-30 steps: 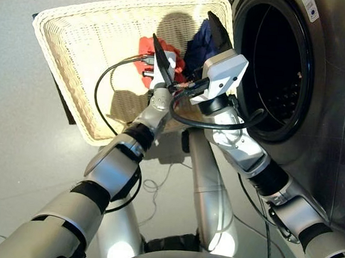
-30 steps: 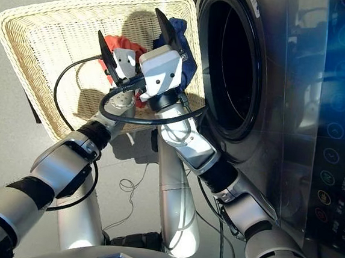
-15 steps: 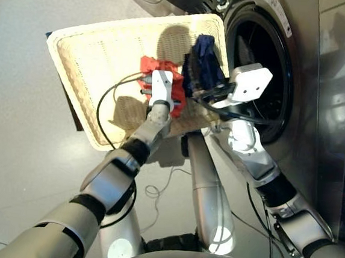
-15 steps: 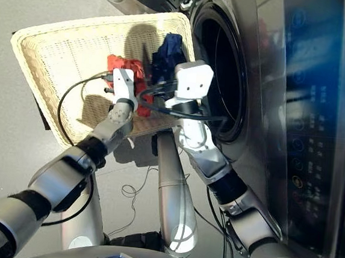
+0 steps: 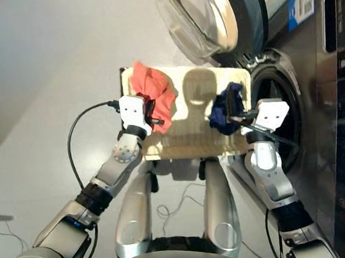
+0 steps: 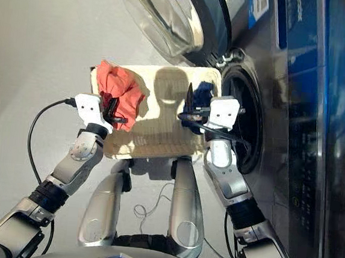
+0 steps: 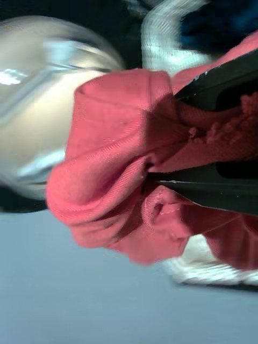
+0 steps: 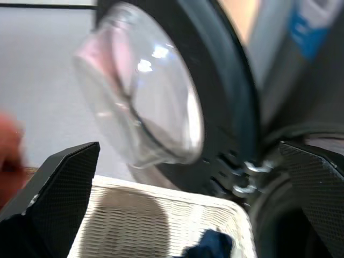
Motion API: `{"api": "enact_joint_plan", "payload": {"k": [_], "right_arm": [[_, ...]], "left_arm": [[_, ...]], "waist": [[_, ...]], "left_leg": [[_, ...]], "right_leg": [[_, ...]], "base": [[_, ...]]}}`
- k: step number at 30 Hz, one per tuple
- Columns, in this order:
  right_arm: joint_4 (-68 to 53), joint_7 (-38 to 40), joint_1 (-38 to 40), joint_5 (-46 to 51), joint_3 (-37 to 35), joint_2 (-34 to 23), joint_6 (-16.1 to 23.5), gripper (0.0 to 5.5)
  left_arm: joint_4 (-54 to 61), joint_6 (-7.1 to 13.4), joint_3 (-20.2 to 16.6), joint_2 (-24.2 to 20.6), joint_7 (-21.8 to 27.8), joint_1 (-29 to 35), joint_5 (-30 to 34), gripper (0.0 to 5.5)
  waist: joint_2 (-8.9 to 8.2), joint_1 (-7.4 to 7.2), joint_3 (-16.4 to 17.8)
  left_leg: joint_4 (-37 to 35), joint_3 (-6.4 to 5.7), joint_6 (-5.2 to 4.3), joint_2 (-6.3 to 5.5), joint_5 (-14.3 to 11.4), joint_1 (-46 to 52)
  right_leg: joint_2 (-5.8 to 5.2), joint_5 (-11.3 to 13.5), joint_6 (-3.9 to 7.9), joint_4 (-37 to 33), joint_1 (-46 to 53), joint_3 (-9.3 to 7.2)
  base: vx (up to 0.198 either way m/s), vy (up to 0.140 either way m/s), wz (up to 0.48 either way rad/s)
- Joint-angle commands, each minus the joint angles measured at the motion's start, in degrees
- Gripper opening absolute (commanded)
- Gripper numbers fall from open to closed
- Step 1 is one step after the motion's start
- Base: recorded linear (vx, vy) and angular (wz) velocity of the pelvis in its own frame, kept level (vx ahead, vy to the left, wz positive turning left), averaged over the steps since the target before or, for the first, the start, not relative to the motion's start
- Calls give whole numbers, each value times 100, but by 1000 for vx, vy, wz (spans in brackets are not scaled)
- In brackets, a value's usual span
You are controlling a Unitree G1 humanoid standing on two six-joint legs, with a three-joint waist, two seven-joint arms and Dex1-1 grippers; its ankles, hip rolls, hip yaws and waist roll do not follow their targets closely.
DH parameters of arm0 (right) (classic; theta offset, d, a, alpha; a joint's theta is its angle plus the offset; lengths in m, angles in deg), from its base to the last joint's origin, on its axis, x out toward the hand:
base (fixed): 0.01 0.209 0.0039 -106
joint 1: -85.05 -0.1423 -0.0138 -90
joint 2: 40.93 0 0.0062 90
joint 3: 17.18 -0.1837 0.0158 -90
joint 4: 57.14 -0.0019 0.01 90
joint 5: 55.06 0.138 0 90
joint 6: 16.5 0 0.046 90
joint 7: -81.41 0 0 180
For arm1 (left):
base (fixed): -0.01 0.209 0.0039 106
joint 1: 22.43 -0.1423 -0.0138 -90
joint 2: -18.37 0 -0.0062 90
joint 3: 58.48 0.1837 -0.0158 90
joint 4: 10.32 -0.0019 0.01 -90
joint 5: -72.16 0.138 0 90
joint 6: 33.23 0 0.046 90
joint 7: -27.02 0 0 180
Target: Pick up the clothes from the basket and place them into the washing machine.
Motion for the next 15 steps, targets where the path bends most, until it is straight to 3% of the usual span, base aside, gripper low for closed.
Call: {"api": "enact_joint_plan", "payload": {"k": [1,4,9,15], "right_arm": [[-682,-509,86,-93,-82,-139,236,550],[-887,-1157,23,-75,156,-440,79,550],[-1128,-2061,-613,-377,669,-1182,-376,550],[-976,-2192,-1679,-940,1233,-882,-562,550]], "left_arm": [[1182,638,-141,-169,648,-27,-354,0],[1593,595,-240,-374,1153,-88,-752,0],[2042,291,-201,-721,1920,-165,-1266,0],[2185,-16,241,-839,2391,106,-1851,0]], "waist": [[-76,-5,-195],[-94,53,-306],[-99,130,-435],[-23,164,-462]], "left_leg": [[-67,-70,-243,-82,14,105],[-225,-69,-243,-120,38,277],[-403,-35,-226,-156,68,452],[-444,-1,-194,-201,84,508]], "right_leg": [[-354,979,823,-1299,627,1],[-399,996,839,-1385,777,-26],[-458,1029,869,-1438,845,-4],[-477,1049,888,-1402,790,63]], "base": [[0,0,0],[0,0,0],[0,0,0],[-2,8,-3]]}}
